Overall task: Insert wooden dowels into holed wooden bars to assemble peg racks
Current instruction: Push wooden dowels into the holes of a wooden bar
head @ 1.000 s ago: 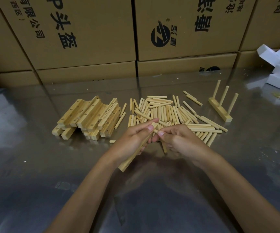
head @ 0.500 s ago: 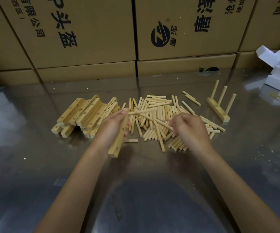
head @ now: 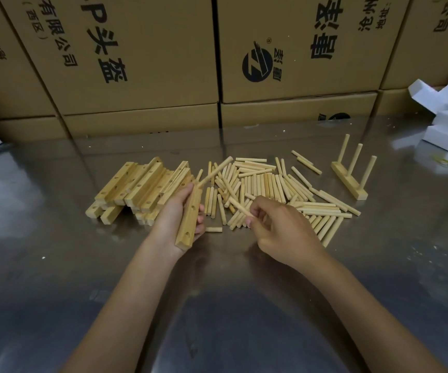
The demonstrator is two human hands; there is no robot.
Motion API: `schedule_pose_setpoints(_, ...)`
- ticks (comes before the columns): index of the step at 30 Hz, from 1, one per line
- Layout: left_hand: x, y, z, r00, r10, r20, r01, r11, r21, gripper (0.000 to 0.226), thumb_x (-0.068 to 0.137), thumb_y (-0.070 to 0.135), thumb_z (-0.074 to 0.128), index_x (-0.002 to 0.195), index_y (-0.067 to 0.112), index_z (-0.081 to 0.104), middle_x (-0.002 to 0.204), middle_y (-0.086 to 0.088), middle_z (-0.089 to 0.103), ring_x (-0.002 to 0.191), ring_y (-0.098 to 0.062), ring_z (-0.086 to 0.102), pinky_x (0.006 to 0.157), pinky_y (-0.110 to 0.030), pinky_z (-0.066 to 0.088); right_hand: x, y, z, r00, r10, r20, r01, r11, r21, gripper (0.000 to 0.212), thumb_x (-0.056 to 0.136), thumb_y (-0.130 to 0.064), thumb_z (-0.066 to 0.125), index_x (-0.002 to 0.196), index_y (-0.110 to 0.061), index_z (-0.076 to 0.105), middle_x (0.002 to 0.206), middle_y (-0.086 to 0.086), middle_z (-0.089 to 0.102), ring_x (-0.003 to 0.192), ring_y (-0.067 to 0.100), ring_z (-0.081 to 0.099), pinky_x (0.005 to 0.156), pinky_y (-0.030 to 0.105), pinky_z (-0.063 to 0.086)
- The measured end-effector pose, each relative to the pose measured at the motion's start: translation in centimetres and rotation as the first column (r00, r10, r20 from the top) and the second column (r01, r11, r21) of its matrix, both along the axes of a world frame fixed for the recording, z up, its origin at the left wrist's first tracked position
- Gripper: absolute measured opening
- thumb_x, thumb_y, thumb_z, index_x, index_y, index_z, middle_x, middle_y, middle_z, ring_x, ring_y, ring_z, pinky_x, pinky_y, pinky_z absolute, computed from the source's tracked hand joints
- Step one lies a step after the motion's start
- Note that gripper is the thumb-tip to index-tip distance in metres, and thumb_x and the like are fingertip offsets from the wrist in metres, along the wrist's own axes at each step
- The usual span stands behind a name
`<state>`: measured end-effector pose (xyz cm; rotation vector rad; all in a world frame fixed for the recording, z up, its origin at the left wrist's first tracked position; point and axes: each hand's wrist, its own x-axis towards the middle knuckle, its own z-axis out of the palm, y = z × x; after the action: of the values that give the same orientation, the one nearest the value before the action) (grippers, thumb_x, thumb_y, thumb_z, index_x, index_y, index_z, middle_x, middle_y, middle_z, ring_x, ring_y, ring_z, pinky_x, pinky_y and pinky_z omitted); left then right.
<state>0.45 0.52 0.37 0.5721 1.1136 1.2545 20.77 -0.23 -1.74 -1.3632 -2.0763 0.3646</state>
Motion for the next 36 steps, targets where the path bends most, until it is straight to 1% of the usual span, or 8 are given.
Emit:
schedule_pose_setpoints(2,0.3,-0.1,0.0,0.997,0.007,-0.074,-0.007,1.0,0.011,0.026,0.1,0.042,0.055,0.097,0.017,0.062,0.059,0.0,0.053,0.041,-0.01,0.045,0.032,-0.019,0.035,-0.3,-0.3,0.2,0.989,0.125,-0.082,-0.125,0.992,0.002,0.002,0.093,-0.032,0.06,0.092,-0.032,0.058,0.067,-0.012,0.06,0.055,0.007,0.05,0.05,0.025,0.031)
schedule_pose_setpoints(4,0.7,-0.3,-0.2,0.99,0.005,-0.139,0.0,0.999,0.034,0.028,0.099,0.043,0.055,0.091,0.018,0.063,0.059,0.0,0.053,0.042,-0.011,0.046,0.033,-0.019,0.037,-0.8,-0.7,0.3,0.978,0.185,-0.095,-0.183,0.983,0.03,0.01,0.092,-0.033,0.058,0.101,-0.035,0.062,0.068,-0.013,0.061,0.057,0.006,0.052,0.05,0.025,0.037)
schedule_pose_setpoints(7,1.6,-0.5,-0.4,0.97,-0.009,-0.243,0.024,0.998,0.058,0.028,0.098,0.046,0.057,0.09,0.021,0.067,0.059,0.002,0.055,0.042,-0.011,0.049,0.035,-0.02,0.039,-1.3,-1.1,0.2,0.973,0.195,-0.122,-0.187,0.979,0.08,0.022,0.092,-0.032,0.055,0.111,-0.037,0.065,0.087,-0.018,0.067,0.079,0.005,0.06,0.065,0.03,0.052)
schedule_pose_setpoints(9,2.0,-0.6,-0.4,0.961,-0.004,-0.275,0.026,0.997,0.077,0.027,0.097,0.047,0.058,0.092,0.023,0.068,0.059,0.003,0.058,0.041,-0.01,0.051,0.037,-0.02,0.04,-1.2,-1.1,0.2,0.971,0.189,-0.149,-0.174,0.979,0.108,0.026,0.092,-0.032,0.055,0.114,-0.036,0.066,0.095,-0.017,0.067,0.09,0.008,0.06,0.07,0.034,0.053)
schedule_pose_setpoints(14,2.6,-0.8,-0.5,0.917,0.061,-0.394,-0.005,0.99,0.143,0.018,0.097,0.048,0.056,0.094,0.04,0.072,0.07,0.009,0.069,0.049,-0.004,0.059,0.042,-0.021,0.044,-1.1,-1.1,0.2,0.992,0.12,-0.042,-0.108,0.967,0.229,0.025,0.091,-0.029,0.059,0.113,-0.037,0.069,0.076,-0.016,0.045,0.072,0.001,0.046,0.057,0.015,0.03)
schedule_pose_setpoints(19,3.0,-1.1,-0.3,0.875,0.12,-0.468,-0.045,0.985,0.168,0.016,0.098,0.049,0.054,0.089,0.046,0.067,0.102,0.011,0.067,0.083,-0.013,0.064,0.052,-0.023,0.045,-1.1,-1.3,0.4,0.991,0.136,-0.018,-0.128,0.963,0.236,0.02,0.09,-0.026,0.058,0.104,-0.032,0.071,0.072,-0.015,0.044,0.072,0.001,0.039,0.058,0.014,0.027)
schedule_pose_setpoints(22,3.1,-1.3,-0.5,0.859,0.117,-0.499,-0.008,0.976,0.216,0.013,0.099,0.05,0.051,0.098,0.044,0.063,0.105,0.021,0.061,0.095,-0.009,0.059,0.058,-0.024,0.043,-1.2,-1.1,0.2,0.989,0.149,-0.008,-0.144,0.966,0.213,0.022,0.09,-0.027,0.054,0.1,-0.031,0.073,0.072,-0.017,0.048,0.069,0.002,0.042,0.057,0.017,0.028)
schedule_pose_setpoints(36,3.2,-1.0,-1.4,0.803,0.069,-0.592,0.09,0.968,0.235,0.017,0.103,0.045,0.046,0.103,0.036,0.06,0.098,0.013,0.06,0.083,-0.012,0.058,0.06,-0.024,0.046,-1.6,-1.2,-0.6,0.987,0.132,-0.093,-0.117,0.981,0.155,0.015,0.09,-0.026,0.056,0.085,-0.027,0.07,0.058,-0.021,0.047,0.057,0.001,0.046,0.052,0.019,0.026)
